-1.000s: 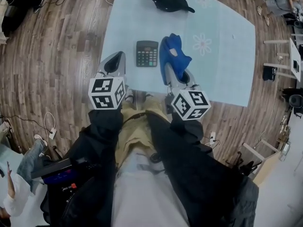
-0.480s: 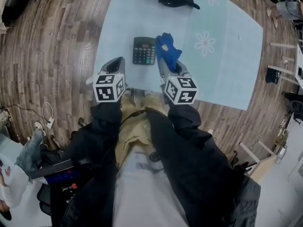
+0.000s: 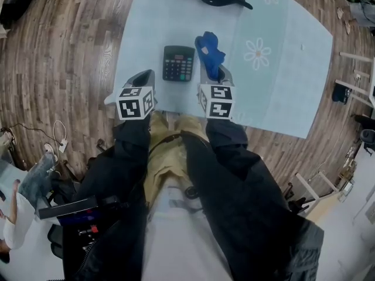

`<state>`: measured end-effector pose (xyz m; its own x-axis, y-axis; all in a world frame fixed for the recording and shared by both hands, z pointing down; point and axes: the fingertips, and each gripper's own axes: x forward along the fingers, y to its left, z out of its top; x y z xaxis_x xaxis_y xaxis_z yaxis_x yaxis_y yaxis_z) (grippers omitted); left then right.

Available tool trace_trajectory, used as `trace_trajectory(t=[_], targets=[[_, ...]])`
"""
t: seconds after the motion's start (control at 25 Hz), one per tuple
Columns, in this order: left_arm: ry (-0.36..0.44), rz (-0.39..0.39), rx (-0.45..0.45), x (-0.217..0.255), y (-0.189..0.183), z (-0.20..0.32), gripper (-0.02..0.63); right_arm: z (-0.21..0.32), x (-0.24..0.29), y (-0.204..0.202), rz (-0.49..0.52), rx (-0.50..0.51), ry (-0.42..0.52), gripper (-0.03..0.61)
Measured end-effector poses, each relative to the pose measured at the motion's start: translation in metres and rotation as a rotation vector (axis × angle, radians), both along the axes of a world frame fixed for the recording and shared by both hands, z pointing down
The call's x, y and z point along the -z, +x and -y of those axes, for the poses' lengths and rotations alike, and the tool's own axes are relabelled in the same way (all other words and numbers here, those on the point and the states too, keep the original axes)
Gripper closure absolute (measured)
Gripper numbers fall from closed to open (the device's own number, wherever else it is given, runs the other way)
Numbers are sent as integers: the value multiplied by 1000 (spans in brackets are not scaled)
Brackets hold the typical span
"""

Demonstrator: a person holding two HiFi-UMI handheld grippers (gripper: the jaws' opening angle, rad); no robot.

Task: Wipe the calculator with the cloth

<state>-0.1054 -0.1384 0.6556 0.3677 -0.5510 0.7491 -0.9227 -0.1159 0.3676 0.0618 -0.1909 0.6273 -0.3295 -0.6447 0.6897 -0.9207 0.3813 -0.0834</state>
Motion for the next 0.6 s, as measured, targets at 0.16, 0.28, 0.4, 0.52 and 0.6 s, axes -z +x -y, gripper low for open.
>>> trace_trajectory(t=[0.16,0.28,0.4,0.52,0.6], targets=[[-18,3,12,-7,-4,6,618,8,-29,-23,-80,57,-11,511],[-31,9,16,-11,-9,9,617,3,-58,-48,-131,148,-60,511],[-40,13,24,-17,-16,12,617,-1,-78,-66,-154,208,-104,511],[-47,15,37,-20,-20,11,617,-5,-87,-76,-153,240,-132,511],[-47,15,42,-20,-22,10,617,-8,-91,-78,-154,254,-140,511]])
